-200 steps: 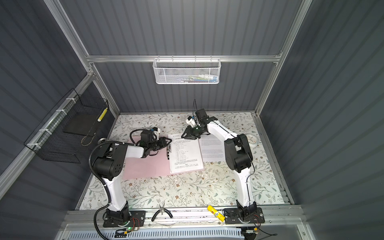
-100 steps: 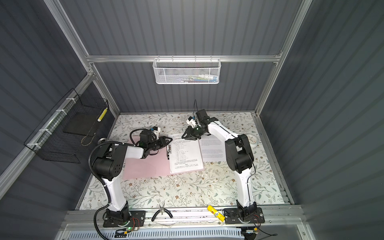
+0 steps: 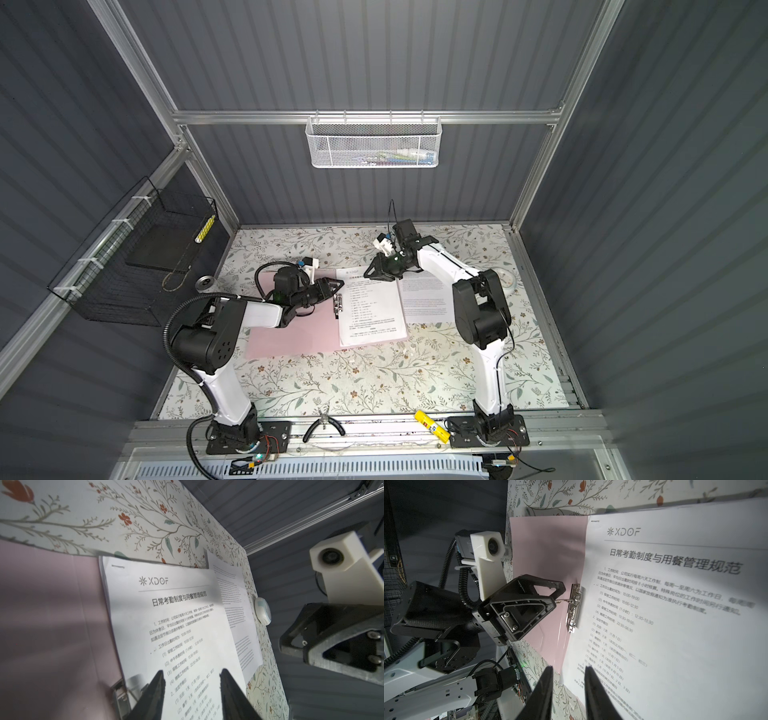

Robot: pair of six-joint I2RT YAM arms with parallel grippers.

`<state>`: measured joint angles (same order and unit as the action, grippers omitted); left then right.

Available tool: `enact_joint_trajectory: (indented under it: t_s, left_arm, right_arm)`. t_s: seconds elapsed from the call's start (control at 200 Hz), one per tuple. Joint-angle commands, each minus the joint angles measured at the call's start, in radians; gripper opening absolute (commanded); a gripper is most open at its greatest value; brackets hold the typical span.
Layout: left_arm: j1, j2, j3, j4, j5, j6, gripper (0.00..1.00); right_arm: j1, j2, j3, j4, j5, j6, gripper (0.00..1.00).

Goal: Put the files into the folder
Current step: 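Move the right gripper onto the metal lever of the folder clip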

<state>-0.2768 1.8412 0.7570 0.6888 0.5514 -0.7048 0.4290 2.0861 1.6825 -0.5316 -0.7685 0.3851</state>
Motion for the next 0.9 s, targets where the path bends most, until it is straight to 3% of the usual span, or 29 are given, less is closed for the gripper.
enact_joint_trajectory:
  t_s: [0.0, 0.275, 0.64, 0.896]
  left_arm:
    - [-0.009, -0.045, -0.04, 0.045, 0.008, -0.021, 0.45]
    - [-0.008, -0.145, -0.088, -0.007, -0.055, -0.007, 0.49]
    - [-0.012, -0.432, -0.094, -0.458, -0.306, 0.143, 0.56]
    - [-0.013, -0.555, -0.152, -0.595, -0.421, 0.175, 0.58]
  right_arm:
    - [0.003, -0.039, -0.021, 0.004, -0.008, 0.0, 0.29]
    - [0.042, -0.092, -0.09, 0.075, 0.022, 0.079, 0.32]
    - [0.143, -0.127, -0.22, 0.272, 0.048, 0.251, 0.37]
    - [0.15, -0.069, -0.194, 0.306, 0.014, 0.37, 0.36]
